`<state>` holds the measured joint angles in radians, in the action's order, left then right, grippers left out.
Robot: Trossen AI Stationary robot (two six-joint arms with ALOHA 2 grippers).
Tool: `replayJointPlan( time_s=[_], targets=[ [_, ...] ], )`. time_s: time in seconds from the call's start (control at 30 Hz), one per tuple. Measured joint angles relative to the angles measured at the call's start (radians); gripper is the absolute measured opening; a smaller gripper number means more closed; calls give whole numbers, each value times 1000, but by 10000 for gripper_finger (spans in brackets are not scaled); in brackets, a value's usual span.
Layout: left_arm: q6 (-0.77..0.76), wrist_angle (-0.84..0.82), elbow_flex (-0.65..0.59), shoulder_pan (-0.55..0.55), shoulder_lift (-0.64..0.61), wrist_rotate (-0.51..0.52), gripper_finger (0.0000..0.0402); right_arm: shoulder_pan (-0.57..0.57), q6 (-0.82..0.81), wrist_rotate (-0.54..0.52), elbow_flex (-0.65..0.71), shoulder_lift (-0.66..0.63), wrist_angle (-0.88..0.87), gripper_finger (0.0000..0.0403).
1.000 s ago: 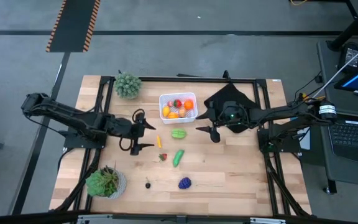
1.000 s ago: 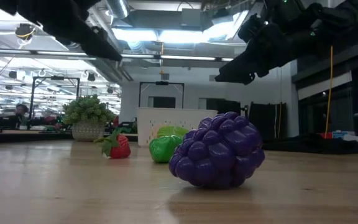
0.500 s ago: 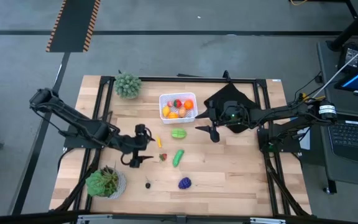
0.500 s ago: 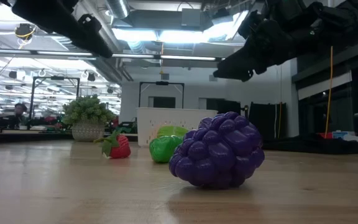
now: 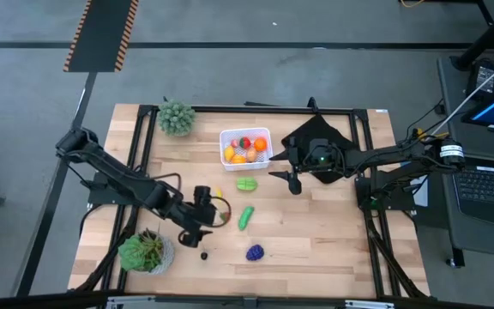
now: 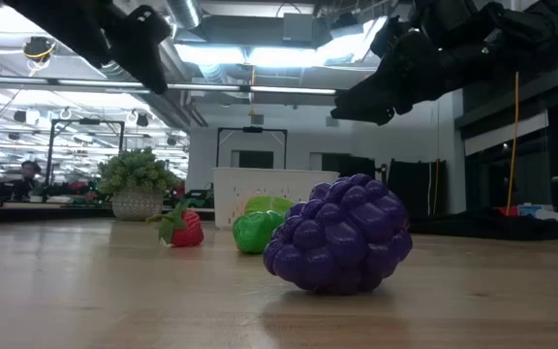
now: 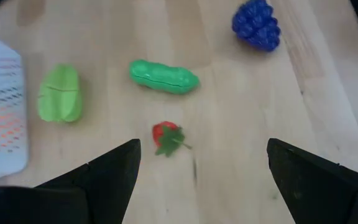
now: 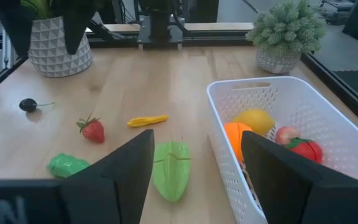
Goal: Pick and placing Produce into tupperware
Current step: Put the cherry into the white bin
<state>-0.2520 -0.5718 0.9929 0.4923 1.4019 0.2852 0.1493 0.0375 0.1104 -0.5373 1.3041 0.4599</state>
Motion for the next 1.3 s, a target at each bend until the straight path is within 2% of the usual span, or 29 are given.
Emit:
replayJointPlan(
  time_s=[0.17,0.4,0.57,0.8,1.0,1.3],
  targets=[
    [90,-32,89,8,118,-138,339,0,0,0,0,0,-3,243],
    [138,-71,182,20,245,-203,339,0,0,0,0,0,-30,243],
    [246,-93,244,42,321,-223,339,0,0,0,0,5,-30,243],
    [346,-300,362,70,401,-229,339,0,-9,1,-1,33,-27,243],
    [475,-305,368,99,424,-227,339,0,-66,1,-1,96,17,243],
    [474,-275,366,156,474,-223,339,-32,-110,1,0,255,211,243]
  ],
)
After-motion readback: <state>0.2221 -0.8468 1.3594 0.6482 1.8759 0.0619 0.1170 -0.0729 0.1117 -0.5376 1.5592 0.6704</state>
